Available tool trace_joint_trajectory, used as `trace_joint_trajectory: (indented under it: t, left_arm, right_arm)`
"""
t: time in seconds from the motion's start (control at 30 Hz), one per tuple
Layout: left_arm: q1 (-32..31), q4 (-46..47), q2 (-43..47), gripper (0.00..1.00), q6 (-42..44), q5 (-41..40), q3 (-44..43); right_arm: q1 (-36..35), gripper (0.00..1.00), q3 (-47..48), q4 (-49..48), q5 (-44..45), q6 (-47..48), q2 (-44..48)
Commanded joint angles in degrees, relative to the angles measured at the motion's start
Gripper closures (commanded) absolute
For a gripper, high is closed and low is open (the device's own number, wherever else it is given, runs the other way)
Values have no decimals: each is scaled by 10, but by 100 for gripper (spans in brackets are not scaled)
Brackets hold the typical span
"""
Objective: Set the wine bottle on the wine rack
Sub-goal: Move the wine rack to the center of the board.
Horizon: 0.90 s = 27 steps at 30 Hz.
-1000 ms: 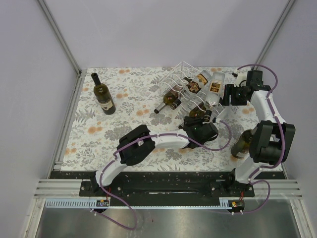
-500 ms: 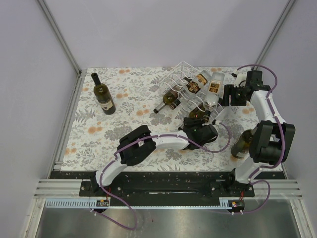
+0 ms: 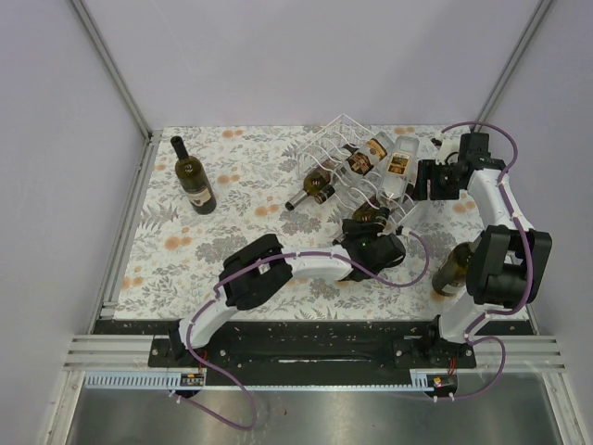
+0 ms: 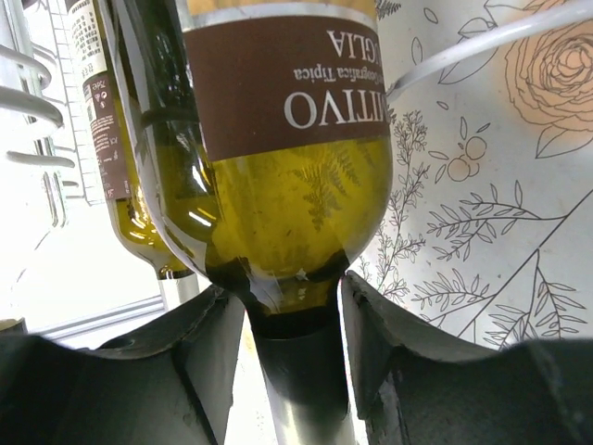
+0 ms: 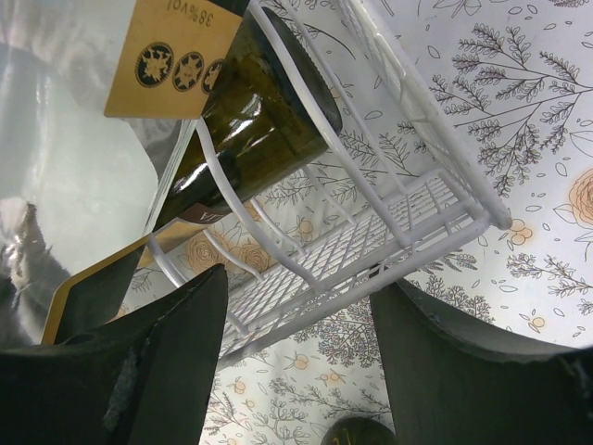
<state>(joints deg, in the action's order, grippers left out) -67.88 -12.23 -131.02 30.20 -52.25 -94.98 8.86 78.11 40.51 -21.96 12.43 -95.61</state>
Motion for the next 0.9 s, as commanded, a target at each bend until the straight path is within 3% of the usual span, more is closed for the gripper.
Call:
trace_joint_trajectory:
  t: [0.0,0.17,0.5,0.6,0.87]
  left_arm:
    - [-2,37,2,50,17,-19,14]
    - [-2,62,16,43,30,-26,32]
    - [-2,117,58,40,56,-44,87]
    - [-2,171,79,39,90,-57,110]
    - [-5,164,101,39,89,-60,124]
  right_arm:
    - [-15,29,4,33,-32,1,9]
    - [-15,30,4,33,-32,2,9]
    - [-15,30,6,33,-29,2,5]
    - [-15,30,7,33,-29,3,5]
    - [-15,30,13,39,-31,2,3]
